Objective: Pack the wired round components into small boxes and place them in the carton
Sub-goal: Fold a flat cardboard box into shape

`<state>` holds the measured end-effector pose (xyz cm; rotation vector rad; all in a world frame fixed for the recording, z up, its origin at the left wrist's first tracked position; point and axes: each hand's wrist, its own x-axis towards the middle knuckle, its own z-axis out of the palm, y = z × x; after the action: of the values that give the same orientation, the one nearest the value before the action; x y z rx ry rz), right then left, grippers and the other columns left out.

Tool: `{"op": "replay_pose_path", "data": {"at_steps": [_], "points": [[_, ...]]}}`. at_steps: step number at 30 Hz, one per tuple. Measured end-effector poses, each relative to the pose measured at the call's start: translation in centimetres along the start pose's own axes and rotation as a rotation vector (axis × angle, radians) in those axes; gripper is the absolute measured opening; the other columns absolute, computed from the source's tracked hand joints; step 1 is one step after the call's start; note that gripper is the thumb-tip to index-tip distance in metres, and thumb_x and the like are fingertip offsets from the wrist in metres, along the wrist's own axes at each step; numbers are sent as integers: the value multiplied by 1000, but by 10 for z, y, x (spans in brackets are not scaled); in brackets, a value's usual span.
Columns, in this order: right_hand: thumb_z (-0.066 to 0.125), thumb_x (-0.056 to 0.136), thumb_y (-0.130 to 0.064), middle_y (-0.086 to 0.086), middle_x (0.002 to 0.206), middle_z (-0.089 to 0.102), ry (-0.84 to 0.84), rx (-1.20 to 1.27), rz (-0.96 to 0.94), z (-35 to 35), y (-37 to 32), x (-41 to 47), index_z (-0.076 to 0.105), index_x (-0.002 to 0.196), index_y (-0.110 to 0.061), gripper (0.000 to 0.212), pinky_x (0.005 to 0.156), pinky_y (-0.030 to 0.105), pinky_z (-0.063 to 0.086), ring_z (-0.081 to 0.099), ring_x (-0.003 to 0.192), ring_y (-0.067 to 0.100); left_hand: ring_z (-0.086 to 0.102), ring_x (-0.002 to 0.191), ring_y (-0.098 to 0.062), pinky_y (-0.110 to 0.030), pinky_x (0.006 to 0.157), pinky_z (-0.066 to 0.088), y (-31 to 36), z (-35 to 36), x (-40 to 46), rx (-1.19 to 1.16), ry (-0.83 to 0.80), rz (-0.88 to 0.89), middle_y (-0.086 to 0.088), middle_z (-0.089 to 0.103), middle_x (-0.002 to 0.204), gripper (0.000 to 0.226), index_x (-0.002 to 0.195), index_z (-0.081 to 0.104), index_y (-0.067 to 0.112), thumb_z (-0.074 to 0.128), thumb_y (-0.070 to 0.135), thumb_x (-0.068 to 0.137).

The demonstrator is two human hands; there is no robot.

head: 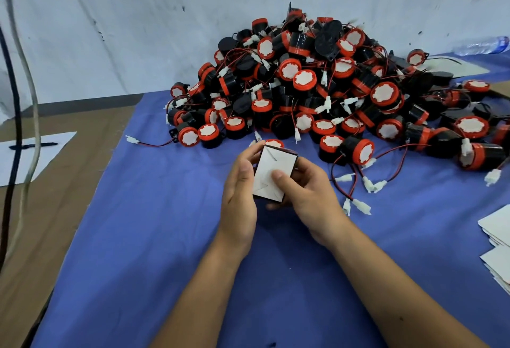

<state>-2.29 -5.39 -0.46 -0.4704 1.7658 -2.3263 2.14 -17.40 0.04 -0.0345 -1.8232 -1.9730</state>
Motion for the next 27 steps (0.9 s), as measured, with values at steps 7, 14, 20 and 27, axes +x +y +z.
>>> {"op": "replay_pose_path", "data": {"at_steps": [7,14,20,27], "points": [[60,100,-3,10,108,75,4,36,-8,-1,5,0,65,124,-17,29,68,33,61,75,96,23,58,133,-19,-42,109,49,-9,8,0,141,40,108,11,66,136,38,133,63,36,39,24,106],[73,93,-16,8,115,76,-48,32,-13,-1,4,-1,69,120,-11,28,94,42,57,72,110,26,66,119,-8,-20,90,54,-9,0,3,42,146,52,15,71,126,36,131,64,34,39,17,111],[71,86,-5,5,115,76,-112,-86,-78,-5,2,-2,71,120,-15,35,98,40,57,71,112,23,66,119,-15,-28,95,55,-7,5,0,9,115,15,1,71,127,42,130,64,26,35,42,104],[58,92,10,1,106,77,66,-119,-103,7,8,-5,71,116,-15,37,83,29,60,74,101,18,64,123,-14,-39,103,54,-11,8,-2,205,158,16,3,70,127,32,131,70,18,49,29,109]]}}
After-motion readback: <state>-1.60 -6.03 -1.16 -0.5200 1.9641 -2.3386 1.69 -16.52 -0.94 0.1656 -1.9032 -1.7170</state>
